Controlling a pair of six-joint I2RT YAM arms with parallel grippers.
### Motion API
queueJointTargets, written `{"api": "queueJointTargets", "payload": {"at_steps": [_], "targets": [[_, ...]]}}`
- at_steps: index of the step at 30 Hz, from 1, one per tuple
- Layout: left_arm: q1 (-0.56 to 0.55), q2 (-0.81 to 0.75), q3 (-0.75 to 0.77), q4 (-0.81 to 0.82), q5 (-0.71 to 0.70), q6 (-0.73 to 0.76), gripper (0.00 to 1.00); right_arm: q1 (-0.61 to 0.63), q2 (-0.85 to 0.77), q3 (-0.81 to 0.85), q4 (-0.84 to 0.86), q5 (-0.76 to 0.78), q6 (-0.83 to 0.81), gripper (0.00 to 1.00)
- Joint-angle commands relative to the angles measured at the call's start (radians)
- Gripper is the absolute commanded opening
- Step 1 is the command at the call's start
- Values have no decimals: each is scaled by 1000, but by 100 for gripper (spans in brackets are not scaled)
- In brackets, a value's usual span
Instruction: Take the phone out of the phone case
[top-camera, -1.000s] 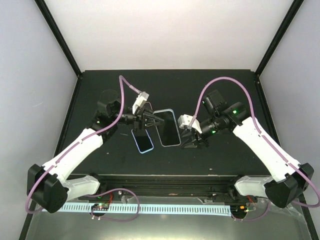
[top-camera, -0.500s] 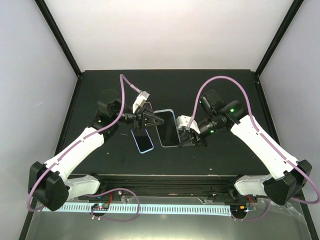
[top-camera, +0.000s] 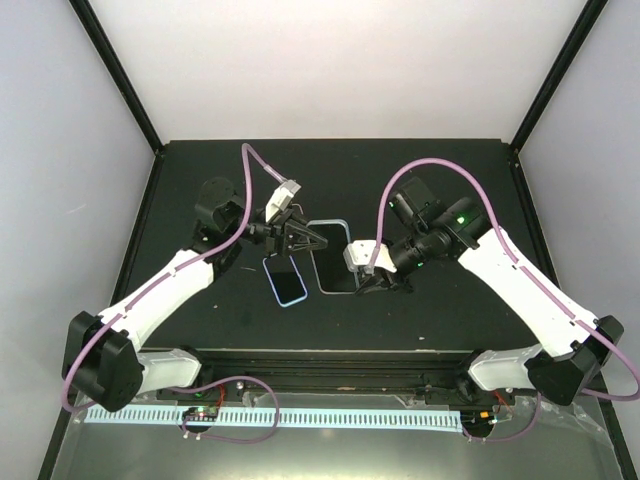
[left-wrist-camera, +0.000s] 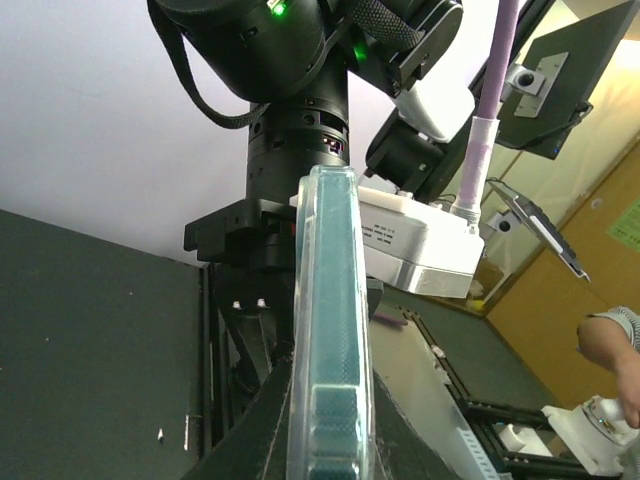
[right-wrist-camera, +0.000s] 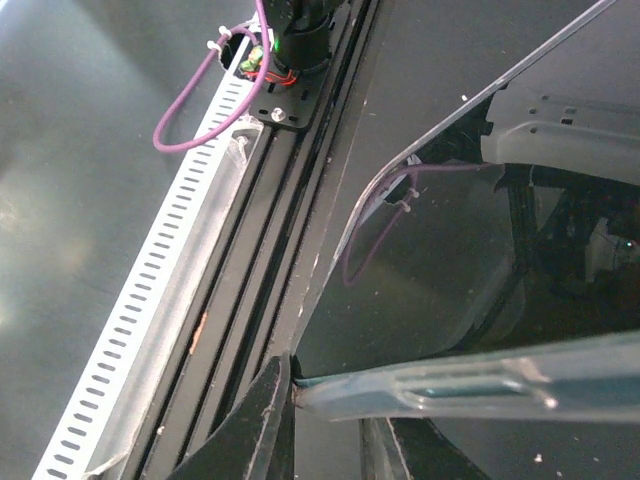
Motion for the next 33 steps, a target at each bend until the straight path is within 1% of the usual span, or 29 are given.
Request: {"api": "queueJointTargets", "payload": {"at_steps": [1,8,13,16,21,24,27,30,33], "targets": [[-3,-10,19,55,30,-128,2,12,24,45,89,138,-101,12],[-3,-21,25,47,64,-142,2,13,29,40,125,177,-113,14],[-3,-14,27,46,83,-142,2,13,29,57,94,204,-156,19],[-5,-13,33,46,90,-140,2,12,28,63,85,228,-172,20],[-4,-14,32,44,93,-141,2,11,28,67,116,246,-141,20],[-7,-15,29,43,94,-139,2,-14,32,78,160,219,-79,20],[-6,-20,27,42,94,-137,2,-100,41,97,236,145,18,19],[-7,-26,20,35,92,-128,2,-198,49,92,346,44,143,19],[-7,-26,14,34,89,-123,2,-244,67,62,463,-1,283,21]]}}
